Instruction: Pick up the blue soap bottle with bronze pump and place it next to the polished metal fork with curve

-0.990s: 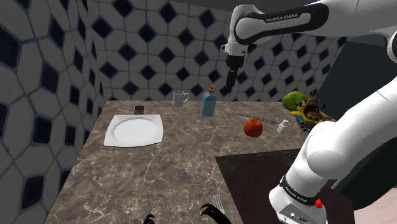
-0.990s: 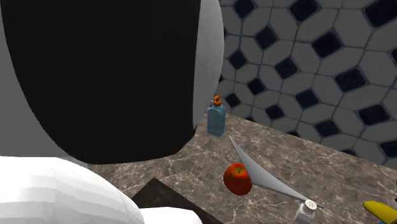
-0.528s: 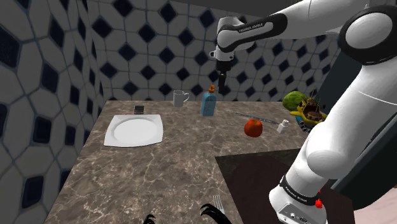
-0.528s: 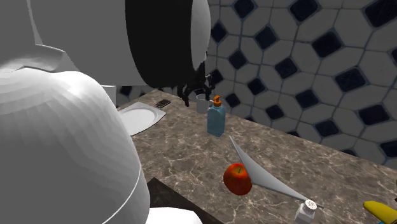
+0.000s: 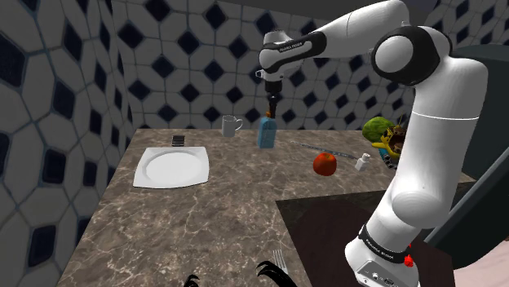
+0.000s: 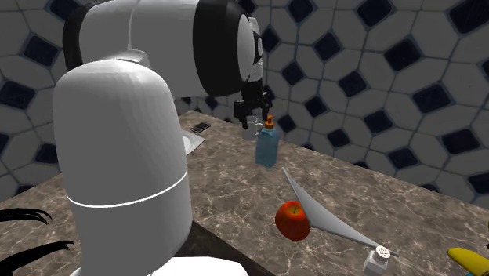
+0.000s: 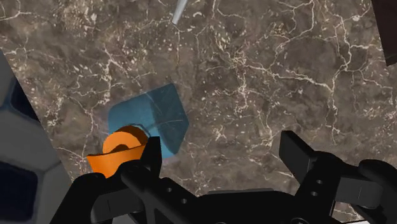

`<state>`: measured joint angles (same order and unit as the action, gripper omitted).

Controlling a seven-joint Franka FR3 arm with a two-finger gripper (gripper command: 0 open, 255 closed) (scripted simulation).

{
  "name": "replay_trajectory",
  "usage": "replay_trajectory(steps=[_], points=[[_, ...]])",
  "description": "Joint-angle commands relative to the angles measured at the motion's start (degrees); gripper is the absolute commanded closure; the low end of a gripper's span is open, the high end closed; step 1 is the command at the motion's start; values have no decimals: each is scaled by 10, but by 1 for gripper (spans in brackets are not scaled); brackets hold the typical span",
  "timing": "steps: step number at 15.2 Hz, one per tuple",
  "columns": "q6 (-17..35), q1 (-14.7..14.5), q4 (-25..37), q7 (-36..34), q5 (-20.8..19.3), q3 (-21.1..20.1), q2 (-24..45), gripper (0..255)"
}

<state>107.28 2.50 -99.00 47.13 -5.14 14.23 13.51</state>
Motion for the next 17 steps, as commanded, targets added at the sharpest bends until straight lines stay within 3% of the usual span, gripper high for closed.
replay_trajectory(steps=[1, 5, 13, 17], points=[[-6, 6, 51, 25, 6, -3, 60, 0], [-25, 23, 169, 70, 11, -9, 165, 0], [28, 28, 127, 71, 12, -10, 176, 0], [28, 28, 127, 71, 12, -10, 176, 0]])
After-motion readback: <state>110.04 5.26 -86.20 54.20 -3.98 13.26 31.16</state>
